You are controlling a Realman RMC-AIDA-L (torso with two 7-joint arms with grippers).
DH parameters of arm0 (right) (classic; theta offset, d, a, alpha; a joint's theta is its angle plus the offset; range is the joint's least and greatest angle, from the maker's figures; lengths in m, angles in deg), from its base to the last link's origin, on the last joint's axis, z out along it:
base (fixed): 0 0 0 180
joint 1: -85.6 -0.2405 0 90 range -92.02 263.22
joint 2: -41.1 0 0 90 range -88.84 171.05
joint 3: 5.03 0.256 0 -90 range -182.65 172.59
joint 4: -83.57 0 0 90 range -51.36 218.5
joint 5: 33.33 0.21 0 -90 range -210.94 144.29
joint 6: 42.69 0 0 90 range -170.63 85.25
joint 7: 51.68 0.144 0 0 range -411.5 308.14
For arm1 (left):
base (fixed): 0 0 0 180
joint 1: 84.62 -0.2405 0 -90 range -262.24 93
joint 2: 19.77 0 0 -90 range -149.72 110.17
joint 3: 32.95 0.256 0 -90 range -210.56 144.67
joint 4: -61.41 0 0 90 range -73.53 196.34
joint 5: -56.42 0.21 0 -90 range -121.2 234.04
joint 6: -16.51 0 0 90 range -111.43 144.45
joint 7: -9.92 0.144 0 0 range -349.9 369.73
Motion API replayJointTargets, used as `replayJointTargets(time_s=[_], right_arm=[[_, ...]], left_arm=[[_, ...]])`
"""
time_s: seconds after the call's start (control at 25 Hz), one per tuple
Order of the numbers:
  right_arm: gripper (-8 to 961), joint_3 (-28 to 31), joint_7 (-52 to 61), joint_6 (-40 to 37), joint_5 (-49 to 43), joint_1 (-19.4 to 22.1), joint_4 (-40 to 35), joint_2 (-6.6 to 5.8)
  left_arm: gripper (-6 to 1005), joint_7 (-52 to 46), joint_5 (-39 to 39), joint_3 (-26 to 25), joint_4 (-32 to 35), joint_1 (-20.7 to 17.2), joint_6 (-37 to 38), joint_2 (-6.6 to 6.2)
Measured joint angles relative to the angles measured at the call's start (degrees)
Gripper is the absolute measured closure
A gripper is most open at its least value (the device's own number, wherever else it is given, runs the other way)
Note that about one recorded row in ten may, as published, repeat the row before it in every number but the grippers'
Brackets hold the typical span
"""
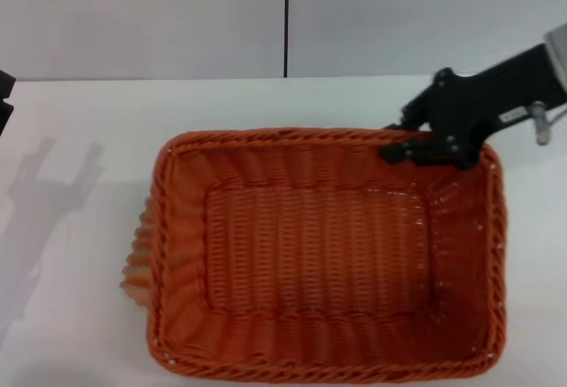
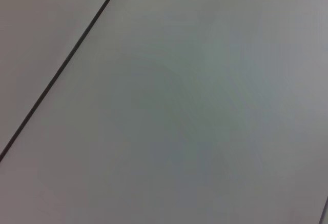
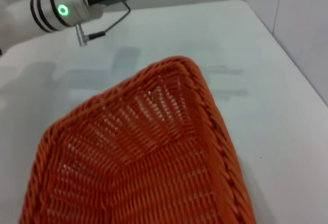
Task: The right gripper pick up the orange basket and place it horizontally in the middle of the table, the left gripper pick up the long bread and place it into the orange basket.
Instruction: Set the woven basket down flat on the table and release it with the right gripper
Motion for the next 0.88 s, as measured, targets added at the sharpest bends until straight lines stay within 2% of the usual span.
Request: replayJointTargets(time_s=[0.12,0.28,0.56,0.64,0.88], right_arm=[[805,2.2,0.1,1.2,0.0,1.7,-0.3,-0.65],[804,3.6,0.2,1.4,0.0,3.5,-0.5,-0.90],[805,5.3,-0.1,0.8,0.1,4.3,0.4,-1.54],[805,5.3,-0.2,0.7,0.4,3.8,0.5,-1.28],[805,4.0,-0.4,0.3,0.4,1.8,0.6,0.73]], left_arm=[[154,0.0,0.0,0.0,0.0,-0.1,0.0,0.00],[153,0.0,0.0,0.0,0.0,-0.1,0.0,0.00],[154,-0.1,0.0,0.0,0.0,-0.1,0.6,0.03],[154,-0.2,0.0,0.0,-0.1,-0.2,0.7,0.03],[155,-0.2,-0.1,-0.3,0.0,0.0,0.2,0.00]])
